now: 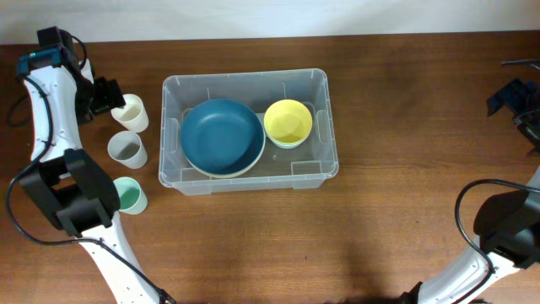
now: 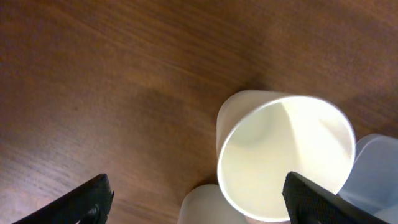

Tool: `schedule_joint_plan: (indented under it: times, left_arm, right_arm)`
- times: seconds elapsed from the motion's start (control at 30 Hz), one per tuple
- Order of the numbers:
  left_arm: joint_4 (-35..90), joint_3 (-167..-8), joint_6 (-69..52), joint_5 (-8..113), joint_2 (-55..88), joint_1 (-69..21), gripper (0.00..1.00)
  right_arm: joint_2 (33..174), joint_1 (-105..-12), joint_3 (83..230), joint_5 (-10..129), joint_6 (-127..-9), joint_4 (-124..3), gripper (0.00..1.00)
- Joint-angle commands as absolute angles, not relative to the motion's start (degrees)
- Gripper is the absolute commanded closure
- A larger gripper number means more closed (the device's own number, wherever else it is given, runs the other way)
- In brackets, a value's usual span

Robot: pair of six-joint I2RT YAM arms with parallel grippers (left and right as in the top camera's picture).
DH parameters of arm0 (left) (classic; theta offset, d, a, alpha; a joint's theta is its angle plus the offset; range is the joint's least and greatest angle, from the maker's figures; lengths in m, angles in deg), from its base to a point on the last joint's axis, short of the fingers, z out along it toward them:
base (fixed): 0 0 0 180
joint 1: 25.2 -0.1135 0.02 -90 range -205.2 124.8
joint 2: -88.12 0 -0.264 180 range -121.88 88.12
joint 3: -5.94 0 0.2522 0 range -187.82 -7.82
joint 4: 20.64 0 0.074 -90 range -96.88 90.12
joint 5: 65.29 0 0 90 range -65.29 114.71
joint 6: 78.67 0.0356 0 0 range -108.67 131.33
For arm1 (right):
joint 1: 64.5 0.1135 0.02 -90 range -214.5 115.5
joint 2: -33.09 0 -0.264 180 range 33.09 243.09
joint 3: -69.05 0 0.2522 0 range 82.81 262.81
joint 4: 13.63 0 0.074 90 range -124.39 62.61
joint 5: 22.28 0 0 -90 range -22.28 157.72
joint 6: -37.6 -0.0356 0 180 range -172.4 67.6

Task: Pack container
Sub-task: 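Move the left gripper to the white cup and grasp its rim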

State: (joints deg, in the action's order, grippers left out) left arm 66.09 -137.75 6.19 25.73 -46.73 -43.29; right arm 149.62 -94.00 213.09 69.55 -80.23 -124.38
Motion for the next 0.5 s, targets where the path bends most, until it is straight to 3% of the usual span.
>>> schedule_joint_plan:
  times: [0.0,0.23,0.4,0.47]
  left_arm:
    - [65.0,-137.6,7.1,26.1,-48.5,-43.6,0.11]
    - [64.8,-137.6,7.1,28.3,-51.7,-43.6,0.11]
    - [64.2,-137.6,7.1,28.3,-52.0,-43.6,0.27]
    - [64.1,-137.6,7.1,28.3,-52.0,-43.6,0.38]
  right_arm:
    - [149.6,-94.2,213.1,69.4,-80.1,-124.5,0.01]
    - [149.6,-94.2,213.1,69.4,-80.1,-124.5,0.01]
    - [149.6,-94.2,213.1,69.5,-80.1,-124.5,0.01]
    - [149.6,-94.2,213.1,69.4,-80.1,-124.5,0.01]
